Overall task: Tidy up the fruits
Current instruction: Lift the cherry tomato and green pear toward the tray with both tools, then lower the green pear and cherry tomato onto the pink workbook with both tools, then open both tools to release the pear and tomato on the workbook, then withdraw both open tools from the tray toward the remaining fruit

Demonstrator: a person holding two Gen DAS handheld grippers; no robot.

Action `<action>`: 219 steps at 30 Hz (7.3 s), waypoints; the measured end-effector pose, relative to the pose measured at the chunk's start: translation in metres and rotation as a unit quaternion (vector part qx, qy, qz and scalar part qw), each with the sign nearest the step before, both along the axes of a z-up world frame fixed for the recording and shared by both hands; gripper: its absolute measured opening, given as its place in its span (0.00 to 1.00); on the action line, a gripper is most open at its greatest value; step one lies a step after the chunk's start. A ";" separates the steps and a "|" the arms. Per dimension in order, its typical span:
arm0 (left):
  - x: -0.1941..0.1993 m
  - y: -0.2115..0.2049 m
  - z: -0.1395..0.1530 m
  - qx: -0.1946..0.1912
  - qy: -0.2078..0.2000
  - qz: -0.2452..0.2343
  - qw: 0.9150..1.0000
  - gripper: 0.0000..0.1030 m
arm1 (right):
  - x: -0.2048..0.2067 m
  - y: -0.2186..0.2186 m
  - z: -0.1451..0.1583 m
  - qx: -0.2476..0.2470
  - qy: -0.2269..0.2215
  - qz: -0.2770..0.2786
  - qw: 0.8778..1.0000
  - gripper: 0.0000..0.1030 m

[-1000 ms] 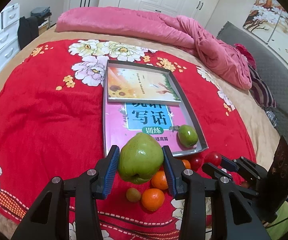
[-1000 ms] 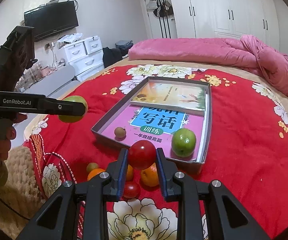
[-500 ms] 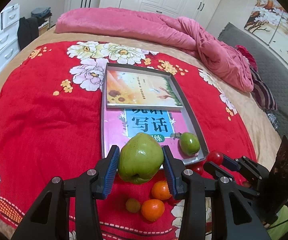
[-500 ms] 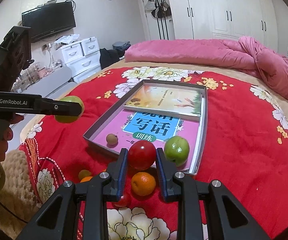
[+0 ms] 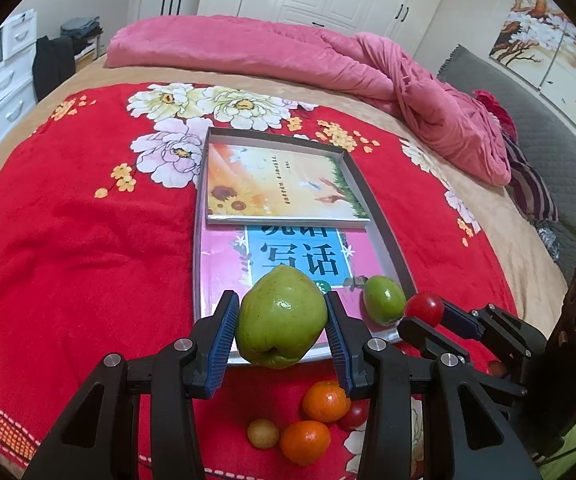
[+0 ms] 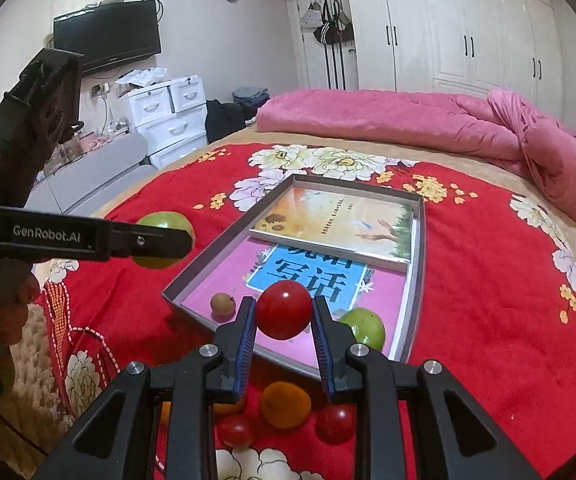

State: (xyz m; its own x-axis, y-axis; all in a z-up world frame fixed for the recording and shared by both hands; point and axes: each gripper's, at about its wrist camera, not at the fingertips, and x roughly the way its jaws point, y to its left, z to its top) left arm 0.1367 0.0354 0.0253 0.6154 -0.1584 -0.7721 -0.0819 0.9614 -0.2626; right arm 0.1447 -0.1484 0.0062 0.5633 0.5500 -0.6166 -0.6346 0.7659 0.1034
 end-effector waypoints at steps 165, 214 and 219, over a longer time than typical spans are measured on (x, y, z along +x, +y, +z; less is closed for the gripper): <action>0.030 0.001 -0.017 -0.010 0.000 -0.010 1.000 0.71 | 0.027 -0.020 -0.002 0.001 0.001 -0.038 0.999 0.72; -0.027 -0.011 0.008 0.003 -0.016 -0.033 0.999 0.77 | -0.003 -0.037 0.019 0.017 -0.024 -0.060 0.998 0.88; -0.031 -0.014 0.006 0.005 -0.013 -0.040 0.999 0.77 | -0.008 -0.036 0.016 0.012 -0.019 -0.056 0.998 0.88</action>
